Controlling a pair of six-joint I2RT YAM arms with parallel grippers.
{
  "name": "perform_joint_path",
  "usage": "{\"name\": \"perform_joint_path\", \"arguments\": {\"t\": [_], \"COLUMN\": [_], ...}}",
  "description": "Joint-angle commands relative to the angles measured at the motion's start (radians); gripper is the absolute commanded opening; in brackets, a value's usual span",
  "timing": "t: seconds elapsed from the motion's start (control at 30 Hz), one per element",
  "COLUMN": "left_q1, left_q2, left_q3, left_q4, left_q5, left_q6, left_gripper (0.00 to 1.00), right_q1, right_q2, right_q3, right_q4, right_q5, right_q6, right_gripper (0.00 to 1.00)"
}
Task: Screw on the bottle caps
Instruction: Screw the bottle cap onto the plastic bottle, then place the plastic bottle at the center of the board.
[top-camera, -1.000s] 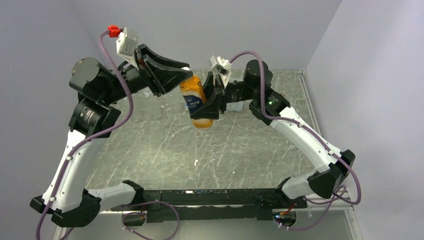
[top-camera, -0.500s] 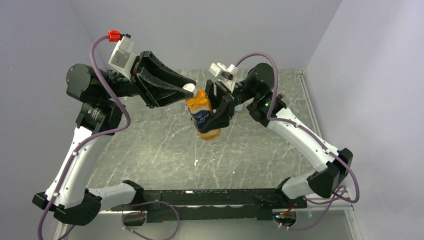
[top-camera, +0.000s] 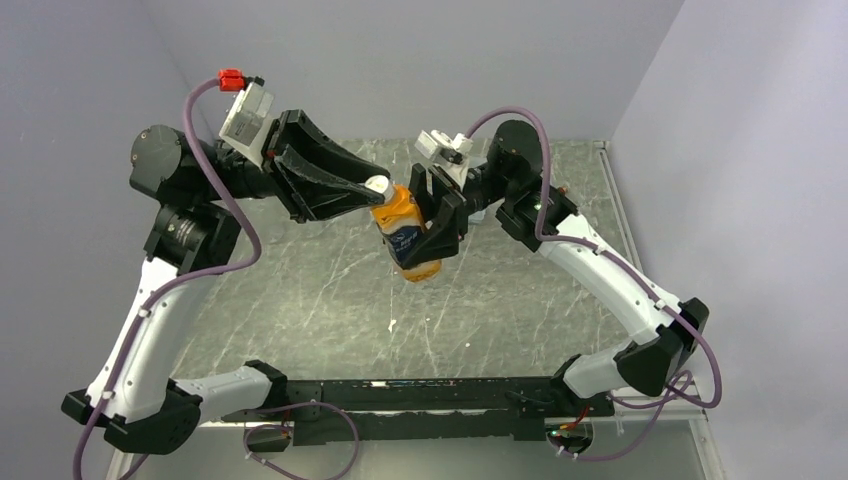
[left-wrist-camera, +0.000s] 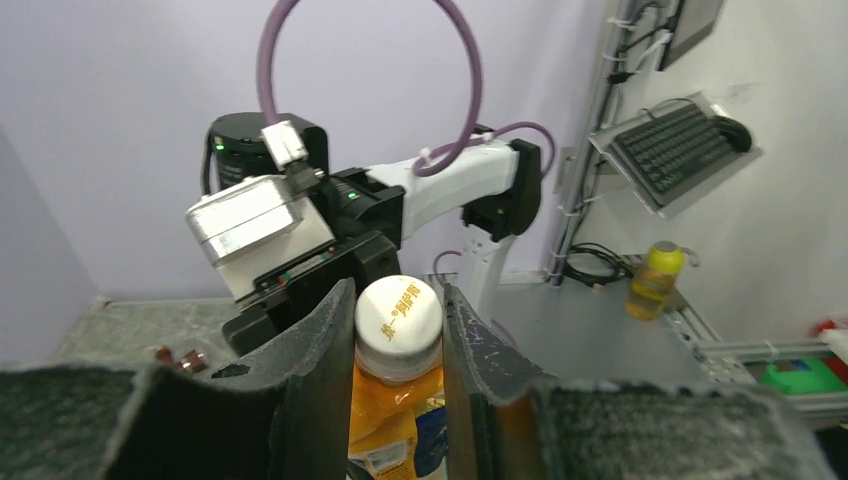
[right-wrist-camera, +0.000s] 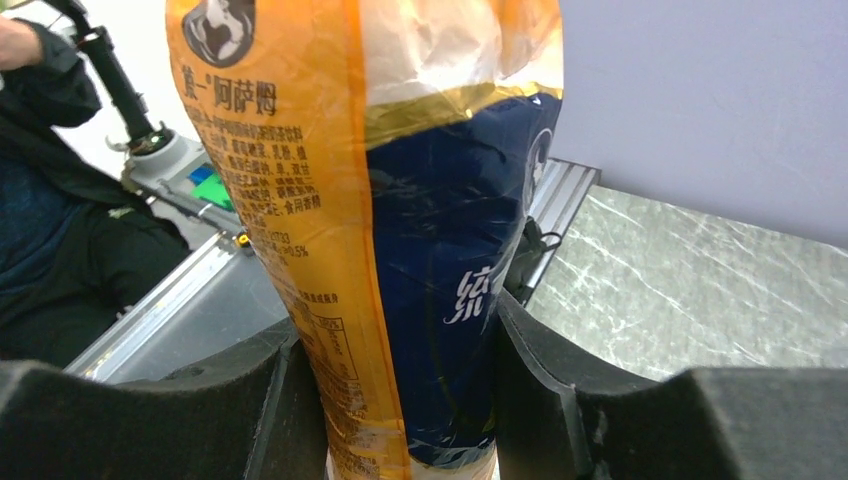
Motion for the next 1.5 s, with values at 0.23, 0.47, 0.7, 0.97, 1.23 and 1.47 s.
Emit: {"name": "perform_joint_path", "arguments": {"t": [0.23, 0.47, 0.7, 0.97, 1.23, 1.47], "left_q1": [-0.016, -0.019, -0.087, -0.302, -0.375, -0.421], "left_q2": [-0.013, 0.014, 0.095, 0.354, 0.669, 0.841], "left_q3": [0.059, -0.009, -0.087, -0.143, -0.106, -0.085], "left_q4": [-0.394, -0.369, -0.276, 0.033, 0.357, 0.529], "left_q5": [-0.467, -0.706, -0.928, -1.19, -1.154, -1.108], "left_q6": [0.237, 0.239, 0.28, 0.438, 0.459, 0.504], "left_gripper": [0.0, 0.0, 0.0, 0.0, 0.0, 0.0], "right_q1": [-0.012, -0.012, -0.011, -0.011, -0.011, -0.011], "right_q2": [-0.102, -0.262, -0.434, -0.578, -0.658, -0.666], "right_q3": [-0.002, -0.17, -0.284, -0.214, -0.126, -0.11], "right_q4": [-0.386, -0.431, -0.465, -0.593, -0.558, -0.539], "right_q5": [0.791, 1.213, 1.439, 1.771, 1.874, 1.9], "right_q6": [-0.244, -0.187, -0.101, 0.083, 0.08, 0.04], "right_gripper": [0.78, 1.0, 1.0, 1.0, 1.0, 1.0]}}
